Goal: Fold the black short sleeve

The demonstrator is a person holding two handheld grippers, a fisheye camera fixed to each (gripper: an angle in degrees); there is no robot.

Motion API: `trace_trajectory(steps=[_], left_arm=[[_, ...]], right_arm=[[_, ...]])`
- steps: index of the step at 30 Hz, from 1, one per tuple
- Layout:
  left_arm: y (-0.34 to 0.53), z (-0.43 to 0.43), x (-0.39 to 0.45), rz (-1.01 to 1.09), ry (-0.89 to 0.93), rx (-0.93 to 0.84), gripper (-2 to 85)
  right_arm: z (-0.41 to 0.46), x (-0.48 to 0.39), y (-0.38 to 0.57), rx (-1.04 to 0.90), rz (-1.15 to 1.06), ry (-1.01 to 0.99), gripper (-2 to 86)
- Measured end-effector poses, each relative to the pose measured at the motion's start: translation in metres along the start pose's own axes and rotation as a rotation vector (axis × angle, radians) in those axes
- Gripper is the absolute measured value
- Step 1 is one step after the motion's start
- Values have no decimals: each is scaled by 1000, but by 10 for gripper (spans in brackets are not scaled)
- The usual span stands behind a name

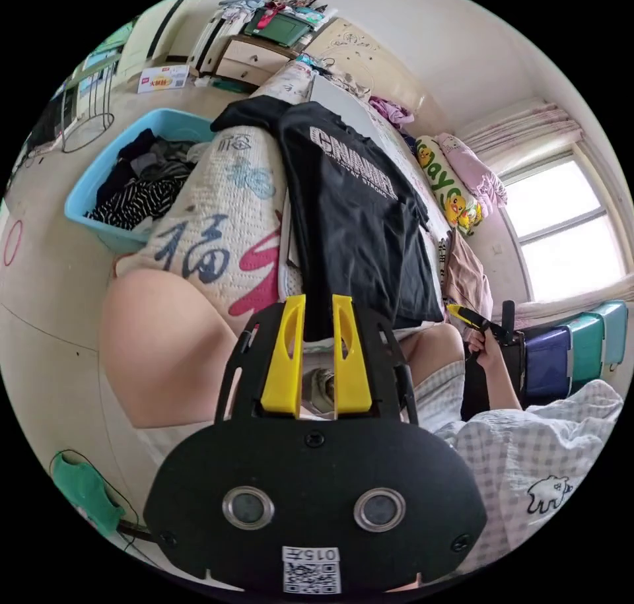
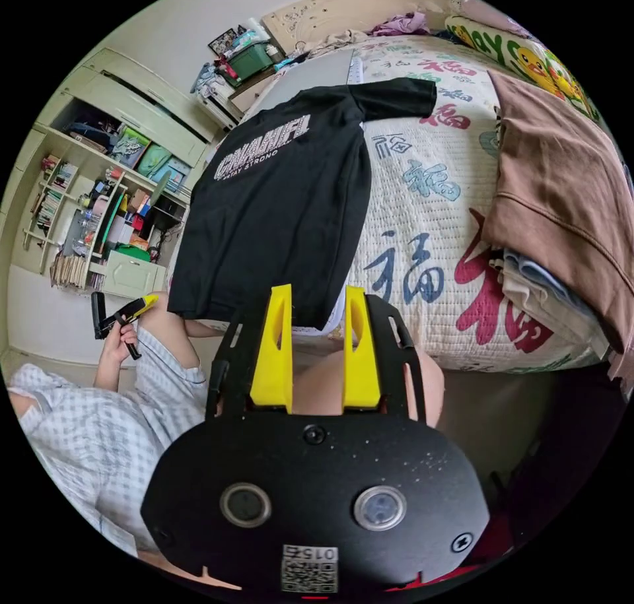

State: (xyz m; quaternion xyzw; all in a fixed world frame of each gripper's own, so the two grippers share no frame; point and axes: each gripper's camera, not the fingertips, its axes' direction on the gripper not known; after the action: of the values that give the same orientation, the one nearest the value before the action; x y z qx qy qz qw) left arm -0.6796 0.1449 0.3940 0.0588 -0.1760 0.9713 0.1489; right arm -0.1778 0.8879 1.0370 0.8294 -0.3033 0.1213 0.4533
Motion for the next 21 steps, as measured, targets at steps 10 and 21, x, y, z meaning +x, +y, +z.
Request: trace_trajectory(steps=[10,21], left_arm=[[-8,50,-5,-39,10,-162,46],[9,15,8,40,5,-80,2]], right_arm=[[23,-1,-12,-118,54,4,80],[-79,40,18,12,158,71,10]])
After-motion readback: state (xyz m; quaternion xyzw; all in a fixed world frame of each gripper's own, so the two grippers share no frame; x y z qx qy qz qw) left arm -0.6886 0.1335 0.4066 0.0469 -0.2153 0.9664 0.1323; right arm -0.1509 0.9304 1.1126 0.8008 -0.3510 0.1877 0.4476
